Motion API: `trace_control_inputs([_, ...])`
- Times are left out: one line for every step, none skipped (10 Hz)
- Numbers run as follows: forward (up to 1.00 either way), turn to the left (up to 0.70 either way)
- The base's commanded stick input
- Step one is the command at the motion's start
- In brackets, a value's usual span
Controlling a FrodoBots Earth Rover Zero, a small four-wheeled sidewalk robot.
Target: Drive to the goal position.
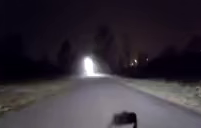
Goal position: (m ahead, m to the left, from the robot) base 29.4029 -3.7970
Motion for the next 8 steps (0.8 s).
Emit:
trace_control_inputs([1.00, 0.15])
trace_control_inputs([1.00, 0.12])
trace_control_inputs([1.00, 0.08])
trace_control_inputs([1.00, 0.06])
trace_control_inputs([1.00, 0.05])
trace_control_inputs([1.00, 0.05])
trace_control_inputs([1.00, 0.04])
trace_control_inputs([1.00, 0.05])
